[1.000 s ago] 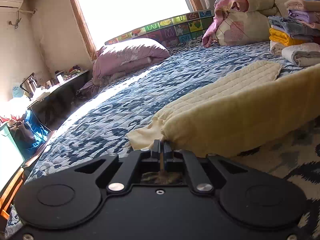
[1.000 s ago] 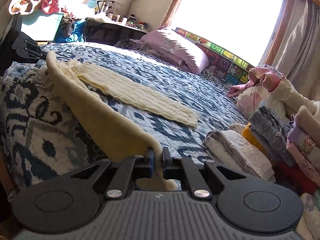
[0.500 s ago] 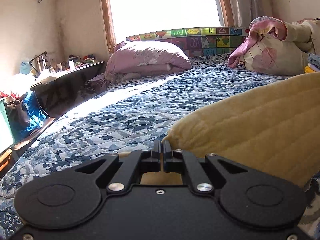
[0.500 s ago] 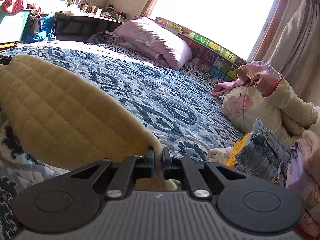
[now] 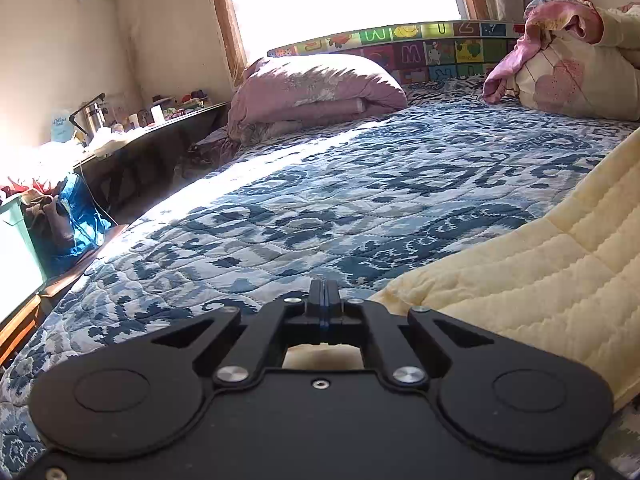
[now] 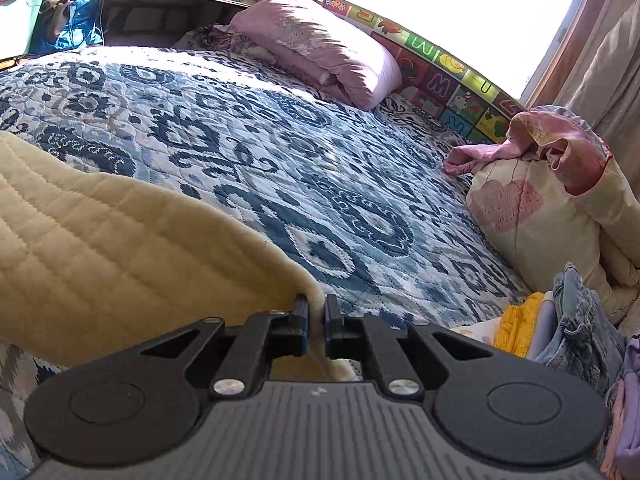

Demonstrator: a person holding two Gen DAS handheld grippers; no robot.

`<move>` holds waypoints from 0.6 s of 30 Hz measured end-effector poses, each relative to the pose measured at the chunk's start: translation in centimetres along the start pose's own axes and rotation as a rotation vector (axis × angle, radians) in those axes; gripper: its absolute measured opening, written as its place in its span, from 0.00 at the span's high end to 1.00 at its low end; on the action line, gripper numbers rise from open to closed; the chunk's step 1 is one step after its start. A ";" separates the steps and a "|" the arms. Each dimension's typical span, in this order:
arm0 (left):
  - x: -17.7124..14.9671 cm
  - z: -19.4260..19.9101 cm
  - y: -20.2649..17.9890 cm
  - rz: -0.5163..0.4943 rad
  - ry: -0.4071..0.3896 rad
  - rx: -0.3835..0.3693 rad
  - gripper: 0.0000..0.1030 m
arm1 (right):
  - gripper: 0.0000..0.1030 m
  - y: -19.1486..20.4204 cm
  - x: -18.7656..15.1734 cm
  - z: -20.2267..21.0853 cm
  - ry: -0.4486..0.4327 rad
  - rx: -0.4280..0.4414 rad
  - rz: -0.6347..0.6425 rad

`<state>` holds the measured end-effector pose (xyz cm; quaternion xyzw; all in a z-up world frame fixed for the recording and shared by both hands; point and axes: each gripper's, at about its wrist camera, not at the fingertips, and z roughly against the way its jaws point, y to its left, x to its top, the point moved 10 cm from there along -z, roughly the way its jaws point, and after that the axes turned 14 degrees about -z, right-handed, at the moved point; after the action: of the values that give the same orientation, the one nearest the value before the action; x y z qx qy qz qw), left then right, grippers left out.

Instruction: Fold clothes

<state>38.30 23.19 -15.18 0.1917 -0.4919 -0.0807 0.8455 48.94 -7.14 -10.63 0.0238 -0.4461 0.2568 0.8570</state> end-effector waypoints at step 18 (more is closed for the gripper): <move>-1.1 -0.7 0.2 0.288 0.039 -0.322 0.54 | 0.91 0.5 -2.6 -3.5 0.137 0.003 -0.079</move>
<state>38.34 23.90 -16.27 -0.0164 -0.4785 -0.0331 0.8773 50.13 -6.88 -14.89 0.0251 -0.3848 0.2243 0.8950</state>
